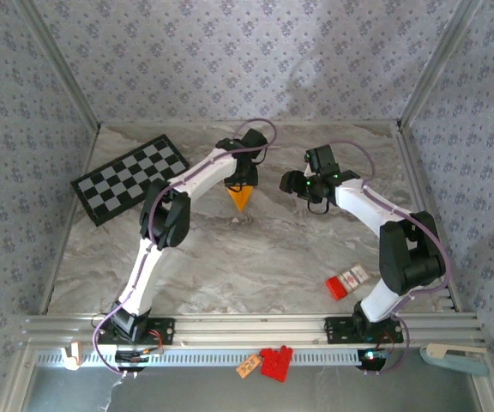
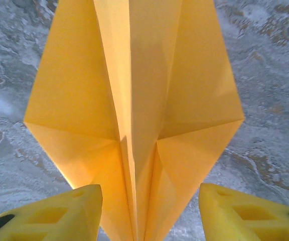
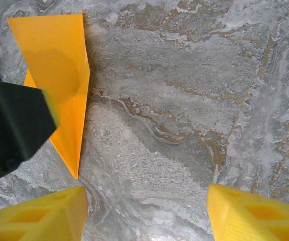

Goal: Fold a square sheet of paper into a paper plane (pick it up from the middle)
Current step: Move the paper plane to the top-center of the table, then reset both arms

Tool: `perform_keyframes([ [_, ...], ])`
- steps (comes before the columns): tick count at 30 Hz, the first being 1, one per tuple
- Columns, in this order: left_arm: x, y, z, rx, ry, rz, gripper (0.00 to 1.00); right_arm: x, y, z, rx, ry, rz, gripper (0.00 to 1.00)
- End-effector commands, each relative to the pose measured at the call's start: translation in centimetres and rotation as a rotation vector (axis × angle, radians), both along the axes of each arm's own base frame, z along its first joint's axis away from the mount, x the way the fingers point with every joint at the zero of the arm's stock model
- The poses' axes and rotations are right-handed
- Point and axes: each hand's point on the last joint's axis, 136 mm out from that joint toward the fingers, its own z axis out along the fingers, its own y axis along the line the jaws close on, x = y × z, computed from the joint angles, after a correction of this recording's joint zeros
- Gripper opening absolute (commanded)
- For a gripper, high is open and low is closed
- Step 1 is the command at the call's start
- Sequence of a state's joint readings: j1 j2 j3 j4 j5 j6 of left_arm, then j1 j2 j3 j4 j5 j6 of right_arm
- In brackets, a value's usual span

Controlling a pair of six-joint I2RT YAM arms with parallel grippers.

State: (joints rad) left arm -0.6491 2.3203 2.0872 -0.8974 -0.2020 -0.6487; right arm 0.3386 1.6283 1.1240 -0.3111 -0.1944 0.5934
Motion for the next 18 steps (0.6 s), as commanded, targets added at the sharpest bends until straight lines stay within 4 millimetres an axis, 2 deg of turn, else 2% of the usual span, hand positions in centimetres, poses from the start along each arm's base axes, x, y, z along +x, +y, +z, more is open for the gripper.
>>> perform_keyframes([
  [1,-0.2,0.3,5.5,-0.055,-0.072,0.017,0.54,0.8,-0.6,2.4,-0.021,-0.055,-0.014,0.67],
  [4,-0.5,1.2,8.7,-0.068,-0.138,0.028,0.55,0.8,-1.2,3.6,-0.062,-0.091,-0.001,0.69],
  [5,-0.6,1.6,9.6,-0.065,-0.163,0.032,0.56,1.5,-1.0,5.6,-0.065,-0.143,0.018,0.69],
  [7,-0.9,2.9,12.1,-0.060,-0.231,0.045,0.58,1.6,-1.2,7.7,-0.109,-0.191,0.061,0.71],
  [11,-1.8,6.0,15.6,-0.051,-0.360,0.062,0.74,1.7,-2.5,11.3,-0.209,-0.289,0.084,0.76],
  [14,-2.5,9.6,17.7,-0.017,-0.481,0.105,0.90,1.6,-4.5,13.2,-0.299,-0.361,0.035,0.90],
  [16,-3.2,12.3,18.1,0.012,-0.533,0.144,0.98,1.3,-5.9,13.7,-0.358,-0.391,-0.004,1.00],
  [18,-3.9,15.0,18.4,0.018,-0.581,0.181,1.00,1.1,-7.3,14.0,-0.415,-0.412,-0.041,1.00],
])
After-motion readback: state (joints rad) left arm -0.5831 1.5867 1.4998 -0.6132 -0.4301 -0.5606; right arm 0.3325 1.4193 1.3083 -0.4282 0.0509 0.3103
